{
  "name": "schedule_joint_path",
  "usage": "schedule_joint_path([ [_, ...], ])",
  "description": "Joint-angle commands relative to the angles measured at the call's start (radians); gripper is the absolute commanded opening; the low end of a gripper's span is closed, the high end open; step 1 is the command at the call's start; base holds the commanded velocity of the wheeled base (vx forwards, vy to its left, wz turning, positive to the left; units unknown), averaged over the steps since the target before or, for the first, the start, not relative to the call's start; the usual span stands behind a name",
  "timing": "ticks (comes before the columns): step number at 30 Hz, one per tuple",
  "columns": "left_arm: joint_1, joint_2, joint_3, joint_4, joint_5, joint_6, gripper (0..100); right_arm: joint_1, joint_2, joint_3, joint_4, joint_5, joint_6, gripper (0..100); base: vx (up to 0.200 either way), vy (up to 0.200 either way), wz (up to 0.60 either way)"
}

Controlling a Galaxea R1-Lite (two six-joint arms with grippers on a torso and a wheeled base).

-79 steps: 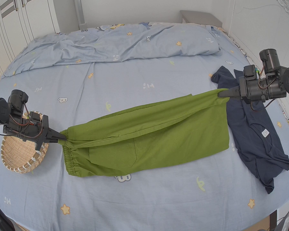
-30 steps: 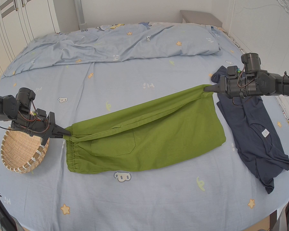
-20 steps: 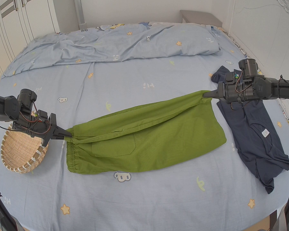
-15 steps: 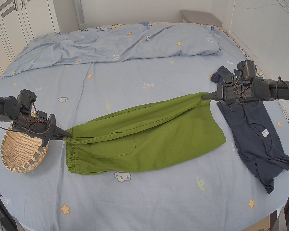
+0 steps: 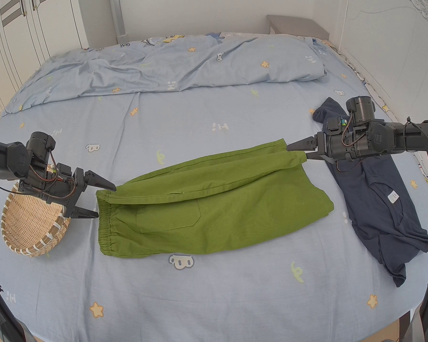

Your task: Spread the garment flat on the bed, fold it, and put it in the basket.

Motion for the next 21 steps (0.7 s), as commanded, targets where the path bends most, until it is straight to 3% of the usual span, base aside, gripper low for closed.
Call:
schedule_joint_path([
  [1, -0.027, -0.039, -0.001, 0.001, -0.002, -0.013, 100, 0.003, -0.006, 0.009, 0.000, 0.002, 0.001, 100, 0.000, 0.000, 0.00],
  [12, -0.069, -0.035, -0.016, -0.017, -0.003, -0.086, 100, 0.007, -0.008, 0.013, 0.002, 0.001, 0.003, 100, 0.000, 0.000, 0.00],
  [16, -0.063, -0.024, -0.019, -0.106, -0.005, -0.159, 100, 0.007, -0.012, 0.015, 0.002, 0.001, 0.003, 100, 0.000, 0.000, 0.00],
  [18, -0.056, 0.007, -0.010, -0.253, -0.003, -0.271, 100, 0.006, -0.022, 0.021, 0.002, 0.002, 0.004, 100, 0.000, 0.000, 0.00],
  [21, -0.050, 0.042, 0.010, -0.381, -0.002, -0.327, 100, 0.004, -0.031, 0.023, 0.002, 0.002, 0.006, 100, 0.000, 0.000, 0.00],
])
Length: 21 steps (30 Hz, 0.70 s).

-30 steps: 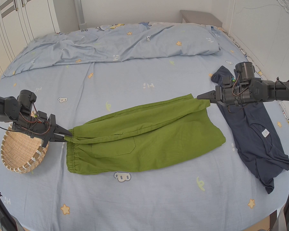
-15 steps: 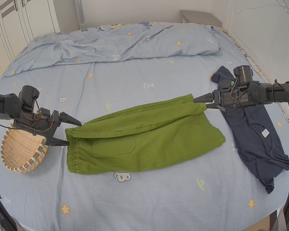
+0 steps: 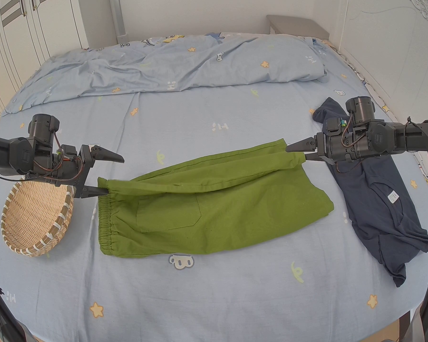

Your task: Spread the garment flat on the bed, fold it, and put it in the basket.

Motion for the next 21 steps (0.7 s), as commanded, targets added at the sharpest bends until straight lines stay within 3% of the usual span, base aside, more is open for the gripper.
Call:
schedule_joint_path([
  [1, 0.013, 0.063, 0.027, -0.156, 0.002, -0.102, 100, -0.003, -0.020, 0.006, 0.000, 0.001, 0.002, 100, 0.000, 0.000, 0.00],
  [5, 0.027, 0.058, 0.067, -0.293, -0.003, -0.179, 100, -0.004, -0.022, -0.005, 0.000, 0.001, 0.013, 100, 0.000, 0.000, 0.00],
  [9, 0.029, 0.061, 0.099, -0.366, -0.003, -0.187, 100, -0.009, -0.020, -0.005, -0.012, 0.001, 0.033, 100, 0.000, 0.000, 0.00],
  [21, 0.050, 0.047, 0.179, -0.437, 0.023, -0.180, 100, -0.004, -0.023, 0.041, -0.034, 0.001, 0.037, 100, 0.000, 0.000, 0.00],
])
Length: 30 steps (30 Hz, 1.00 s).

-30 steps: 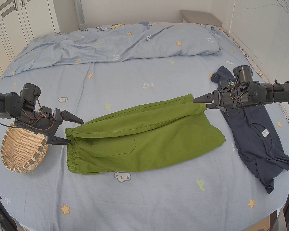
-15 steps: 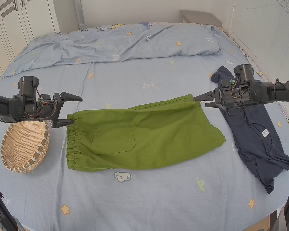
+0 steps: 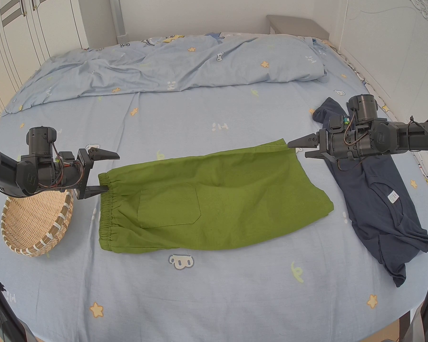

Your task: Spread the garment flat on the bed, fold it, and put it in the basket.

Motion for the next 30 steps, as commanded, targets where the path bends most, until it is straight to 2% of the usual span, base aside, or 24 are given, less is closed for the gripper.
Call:
schedule_joint_path([
  [1, 0.018, -0.004, 0.024, -0.024, -0.001, -0.002, 100, 0.003, -0.004, 0.031, -0.007, 0.001, 0.000, 100, 0.000, 0.000, 0.00],
  [7, 0.014, -0.097, 0.156, -0.134, -0.091, 0.019, 100, -0.007, -0.098, 0.211, -0.107, 0.002, 0.003, 100, 0.000, 0.000, 0.00],
  [10, 0.018, -0.165, 0.272, -0.191, -0.128, 0.044, 100, -0.011, -0.164, 0.309, -0.151, 0.007, 0.027, 100, 0.000, 0.000, 0.00],
  [12, 0.021, -0.199, 0.367, -0.222, -0.140, 0.100, 100, -0.013, -0.212, 0.375, -0.173, 0.007, 0.057, 100, 0.000, 0.000, 0.00],
  [13, 0.021, -0.199, 0.367, -0.222, -0.140, 0.100, 100, -0.013, -0.212, 0.375, -0.173, 0.007, 0.057, 100, 0.000, 0.000, 0.00],
  [14, 0.024, -0.212, 0.440, -0.245, -0.139, 0.169, 100, -0.013, -0.253, 0.429, -0.187, 0.008, 0.073, 100, 0.000, 0.000, 0.00],
  [16, 0.027, -0.215, 0.476, -0.251, -0.134, 0.206, 100, -0.013, -0.268, 0.444, -0.191, 0.007, 0.077, 100, 0.000, 0.000, 0.00],
  [18, 0.045, -0.215, 0.561, -0.263, -0.133, 0.301, 100, -0.010, -0.293, 0.459, -0.187, 0.004, 0.078, 100, 0.000, 0.000, 0.00],
  [25, 0.073, -0.165, 0.601, -0.277, -0.133, 0.441, 100, -0.008, -0.319, 0.493, -0.193, 0.005, 0.081, 100, 0.000, 0.000, 0.00],
  [30, 0.088, -0.119, 0.585, -0.278, -0.131, 0.466, 100, -0.002, -0.325, 0.499, -0.193, 0.005, 0.081, 100, 0.000, 0.000, 0.00],
])
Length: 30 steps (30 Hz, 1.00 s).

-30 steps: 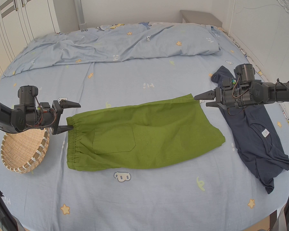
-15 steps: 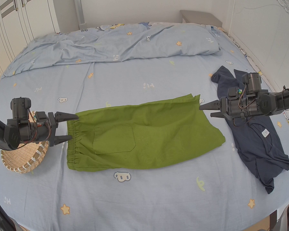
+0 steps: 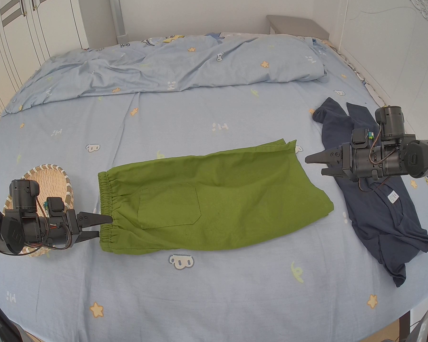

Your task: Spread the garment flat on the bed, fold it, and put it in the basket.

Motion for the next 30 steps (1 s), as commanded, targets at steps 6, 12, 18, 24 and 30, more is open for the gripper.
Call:
schedule_joint_path([
  [6, 0.003, 0.119, -0.024, -0.033, 0.000, 0.009, 100, 0.009, -0.024, 0.015, -0.002, 0.000, -0.001, 100, 0.000, 0.000, 0.00],
  [12, -0.032, 0.181, -0.067, -0.076, 0.000, -0.010, 100, 0.007, -0.022, 0.015, -0.002, 0.000, 0.001, 100, 0.000, 0.000, 0.00],
  [18, -0.061, 0.194, -0.110, -0.080, 0.000, -0.074, 100, 0.006, -0.021, 0.012, -0.002, 0.000, 0.001, 100, 0.000, 0.000, 0.00],
  [24, -0.083, 0.207, -0.143, -0.080, -0.001, -0.117, 0, 0.003, -0.021, 0.011, -0.002, 0.000, 0.001, 100, 0.000, 0.000, 0.00],
  [30, -0.072, 0.206, -0.165, -0.080, -0.012, -0.195, 0, -0.006, -0.014, 0.001, -0.004, -0.001, 0.002, 100, 0.000, 0.000, 0.00],
])
